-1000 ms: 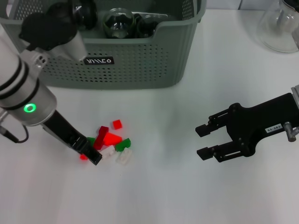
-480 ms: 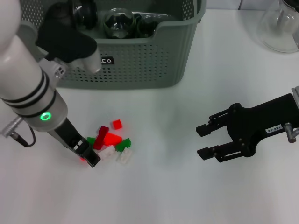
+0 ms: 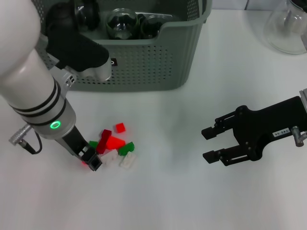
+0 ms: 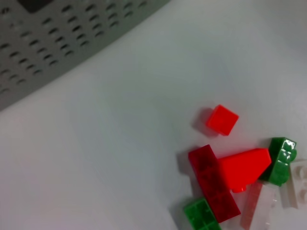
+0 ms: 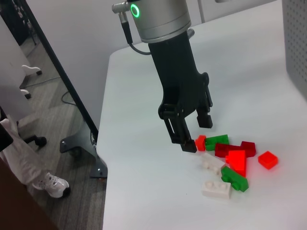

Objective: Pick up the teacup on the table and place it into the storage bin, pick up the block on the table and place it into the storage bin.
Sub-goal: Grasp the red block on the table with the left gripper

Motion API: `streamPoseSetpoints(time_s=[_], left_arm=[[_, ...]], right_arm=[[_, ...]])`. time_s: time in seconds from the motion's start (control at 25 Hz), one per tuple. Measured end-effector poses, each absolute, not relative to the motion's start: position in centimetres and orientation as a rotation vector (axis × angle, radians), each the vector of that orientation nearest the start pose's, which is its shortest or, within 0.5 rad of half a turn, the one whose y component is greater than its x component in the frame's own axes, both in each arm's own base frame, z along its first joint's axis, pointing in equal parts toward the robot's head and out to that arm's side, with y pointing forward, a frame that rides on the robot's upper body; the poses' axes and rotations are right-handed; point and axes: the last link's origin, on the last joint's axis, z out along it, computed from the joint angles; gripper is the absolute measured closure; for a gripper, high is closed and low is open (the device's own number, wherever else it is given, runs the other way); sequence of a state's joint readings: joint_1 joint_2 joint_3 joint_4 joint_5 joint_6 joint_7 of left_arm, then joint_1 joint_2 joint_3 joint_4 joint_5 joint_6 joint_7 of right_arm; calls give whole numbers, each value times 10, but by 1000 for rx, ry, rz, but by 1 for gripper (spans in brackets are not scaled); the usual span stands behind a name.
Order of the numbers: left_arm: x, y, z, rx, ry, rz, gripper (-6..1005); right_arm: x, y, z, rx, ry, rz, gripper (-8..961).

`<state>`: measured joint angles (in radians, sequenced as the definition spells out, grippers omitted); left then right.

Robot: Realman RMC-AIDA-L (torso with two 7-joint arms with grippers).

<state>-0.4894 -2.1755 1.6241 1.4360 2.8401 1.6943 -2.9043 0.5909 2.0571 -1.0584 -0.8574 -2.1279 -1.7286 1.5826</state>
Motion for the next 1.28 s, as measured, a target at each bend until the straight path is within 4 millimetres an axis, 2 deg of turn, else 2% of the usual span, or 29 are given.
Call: streamPoseSetpoints(time_s=[0.44, 0.76, 0.96, 1.28], left_arm=[[-199, 296, -46, -2359, -1184, 862, 374], [-204, 297, -49, -2352, -1197, 871, 488], [-205, 297, -50, -2351, -1202, 871, 492], [-203, 298, -49, -2352, -1197, 857, 570]], right_arm=[[220, 315, -18, -3223, 412, 255, 352], [221, 317, -17, -3209, 413, 252, 352], [221, 318, -17, -3207, 412, 251, 353], [220, 318, -17, -3207, 408, 251, 354]])
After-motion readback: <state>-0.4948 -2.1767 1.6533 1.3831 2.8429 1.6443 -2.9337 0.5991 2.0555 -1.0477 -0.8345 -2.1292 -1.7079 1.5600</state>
